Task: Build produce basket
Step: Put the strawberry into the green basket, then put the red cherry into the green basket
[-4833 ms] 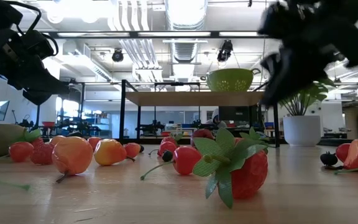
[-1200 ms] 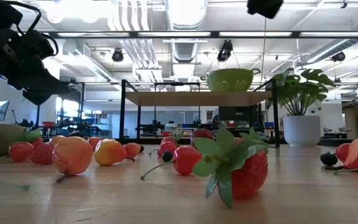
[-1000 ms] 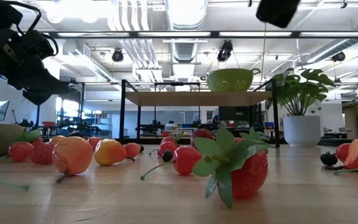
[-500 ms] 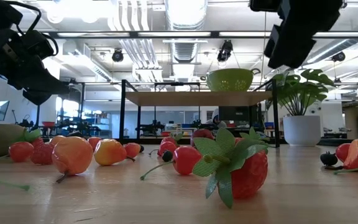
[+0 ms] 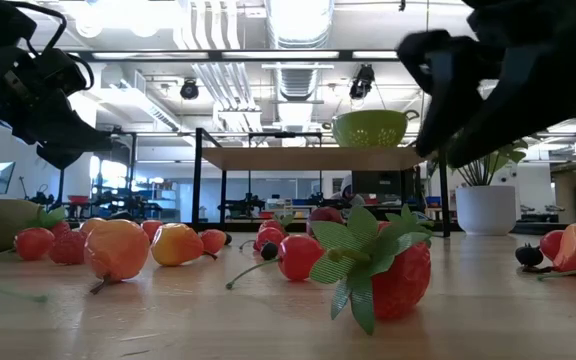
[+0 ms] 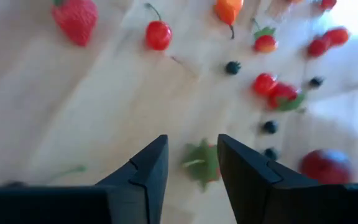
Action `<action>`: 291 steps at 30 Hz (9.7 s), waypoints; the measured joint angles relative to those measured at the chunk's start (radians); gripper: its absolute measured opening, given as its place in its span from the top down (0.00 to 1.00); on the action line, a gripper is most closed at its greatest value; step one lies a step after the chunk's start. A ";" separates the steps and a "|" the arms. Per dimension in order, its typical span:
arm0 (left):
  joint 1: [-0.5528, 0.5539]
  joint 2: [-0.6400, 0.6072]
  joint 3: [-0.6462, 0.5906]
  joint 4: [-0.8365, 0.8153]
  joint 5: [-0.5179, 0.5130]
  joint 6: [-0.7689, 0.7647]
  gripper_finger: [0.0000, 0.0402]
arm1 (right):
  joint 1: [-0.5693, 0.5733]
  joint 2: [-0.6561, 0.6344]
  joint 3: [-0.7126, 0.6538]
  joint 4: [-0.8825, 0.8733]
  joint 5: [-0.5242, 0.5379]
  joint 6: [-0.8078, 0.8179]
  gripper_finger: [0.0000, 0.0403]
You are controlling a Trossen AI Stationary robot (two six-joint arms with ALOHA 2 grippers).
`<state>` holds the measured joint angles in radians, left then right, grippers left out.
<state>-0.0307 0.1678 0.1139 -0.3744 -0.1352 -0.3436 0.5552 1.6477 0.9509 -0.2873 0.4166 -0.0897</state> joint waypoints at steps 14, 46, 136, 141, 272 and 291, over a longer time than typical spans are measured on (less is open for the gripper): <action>0.000 0.000 0.000 0.000 0.000 0.000 0.95 | -0.002 0.185 0.179 -0.255 0.036 -0.151 0.56; 0.000 0.000 0.000 0.000 0.000 0.000 0.95 | -0.001 0.239 0.178 -0.245 0.124 -0.085 0.85; 0.000 0.000 0.000 0.000 0.000 0.000 0.95 | -0.222 0.236 0.356 -0.535 0.084 -0.971 0.69; 0.000 0.000 0.000 0.000 0.000 0.000 0.95 | -0.222 0.237 0.330 -0.502 0.084 -1.062 0.70; 0.000 0.000 0.000 0.000 0.000 0.000 0.95 | -1.025 -0.167 0.405 -0.418 0.216 -0.386 0.69; 0.000 0.000 0.000 0.000 0.000 0.000 0.95 | -0.660 -0.169 0.600 -0.934 0.210 0.059 0.93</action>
<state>-0.0307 0.1677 0.1139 -0.3748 -0.1352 -0.3435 -0.1048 1.4784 1.5508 -1.2215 0.6264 -0.0303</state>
